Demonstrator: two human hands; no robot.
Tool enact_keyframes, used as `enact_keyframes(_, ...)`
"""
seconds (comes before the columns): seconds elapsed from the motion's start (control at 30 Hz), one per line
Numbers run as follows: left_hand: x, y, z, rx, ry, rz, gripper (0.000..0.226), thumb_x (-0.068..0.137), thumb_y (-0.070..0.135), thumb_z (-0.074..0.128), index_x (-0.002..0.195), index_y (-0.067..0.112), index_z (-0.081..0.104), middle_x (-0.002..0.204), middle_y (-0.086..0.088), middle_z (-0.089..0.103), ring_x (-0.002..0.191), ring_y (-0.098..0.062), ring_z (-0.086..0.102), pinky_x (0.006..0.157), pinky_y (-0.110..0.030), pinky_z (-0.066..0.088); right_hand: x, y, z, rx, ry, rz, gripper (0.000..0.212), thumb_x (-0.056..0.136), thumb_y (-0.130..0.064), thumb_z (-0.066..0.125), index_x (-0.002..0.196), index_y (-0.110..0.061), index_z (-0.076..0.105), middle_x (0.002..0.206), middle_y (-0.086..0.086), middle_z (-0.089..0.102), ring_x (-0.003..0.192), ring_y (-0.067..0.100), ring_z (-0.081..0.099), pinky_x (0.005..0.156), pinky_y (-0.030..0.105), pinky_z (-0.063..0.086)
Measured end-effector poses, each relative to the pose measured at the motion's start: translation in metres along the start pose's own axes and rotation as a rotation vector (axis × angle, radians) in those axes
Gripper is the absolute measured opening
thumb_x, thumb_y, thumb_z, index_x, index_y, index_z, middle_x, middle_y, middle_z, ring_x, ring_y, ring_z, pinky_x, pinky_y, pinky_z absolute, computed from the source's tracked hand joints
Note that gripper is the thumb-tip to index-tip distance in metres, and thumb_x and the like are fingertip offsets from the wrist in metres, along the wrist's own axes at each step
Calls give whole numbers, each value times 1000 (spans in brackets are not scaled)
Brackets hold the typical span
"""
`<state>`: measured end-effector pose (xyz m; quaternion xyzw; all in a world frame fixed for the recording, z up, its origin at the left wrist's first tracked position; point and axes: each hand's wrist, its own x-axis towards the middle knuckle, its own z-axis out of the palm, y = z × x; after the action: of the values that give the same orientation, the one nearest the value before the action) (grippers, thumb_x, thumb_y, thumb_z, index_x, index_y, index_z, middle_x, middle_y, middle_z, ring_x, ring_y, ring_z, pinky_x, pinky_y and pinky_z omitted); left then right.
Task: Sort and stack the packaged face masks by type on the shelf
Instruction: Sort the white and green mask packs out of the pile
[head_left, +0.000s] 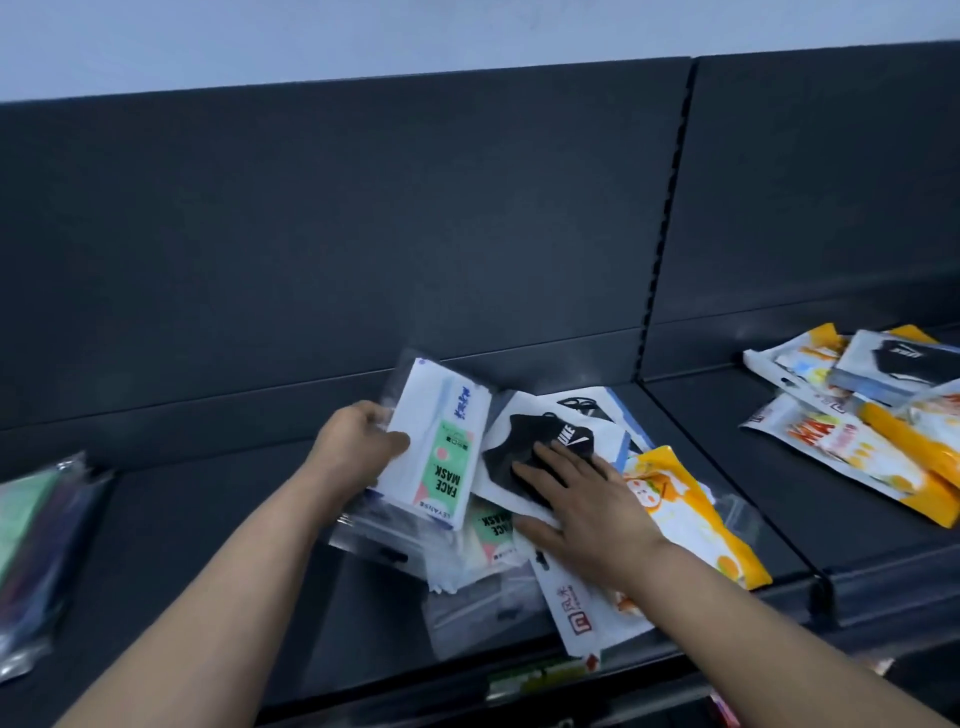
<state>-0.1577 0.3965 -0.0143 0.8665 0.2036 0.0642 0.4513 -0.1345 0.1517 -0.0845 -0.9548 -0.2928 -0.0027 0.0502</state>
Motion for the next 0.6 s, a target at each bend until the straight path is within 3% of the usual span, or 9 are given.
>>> enact_keyframes(0.1,2,6,16,1,-53,4,14,87,11,60,101,9,59,87,-12,71,76,-29,71,66,-46,59,-5,17,-2,19,-8,34,95,64,-76,-10,149,-39,13,160,-8,6,148,10,-2,119,38,2)
enact_keyframes(0.23,3,24,40,32,-77,32,19,85,13,59,103,11,57,91,-12,68,83,-31,69,60,-37,56,-12,56,-4,55,-25,125,67,90,-67,21,149,-37,15,161,-7,5,148,11,-2,120,40,2)
enact_keyframes(0.33,3,33,52,46,-53,37,26,81,13,60,107,12,59,91,-7,70,84,-28,69,72,-42,60,-16,85,-9,20,-82,192,61,96,-57,25,151,-35,11,161,-4,1,148,13,-6,120,43,1)
enact_keyframes(0.4,1,37,55,29,-24,18,23,80,11,59,103,14,59,90,-7,70,82,-28,70,65,-40,59,-15,96,-15,0,-122,210,59,98,-52,25,151,-33,8,161,-4,0,148,16,-8,120,45,0)
enact_keyframes(0.53,-5,38,54,-69,60,-37,13,77,10,62,87,17,57,88,-15,71,79,-35,70,62,-45,56,-6,81,-28,35,-18,67,58,98,-46,32,150,-22,21,160,-2,12,148,17,0,120,43,4)
enact_keyframes(0.6,-10,37,48,-67,95,-58,14,77,12,65,88,17,58,85,-13,71,75,-32,69,63,-39,54,-2,67,-30,53,62,-58,54,98,-44,30,148,-22,26,158,-1,20,148,16,7,119,42,8)
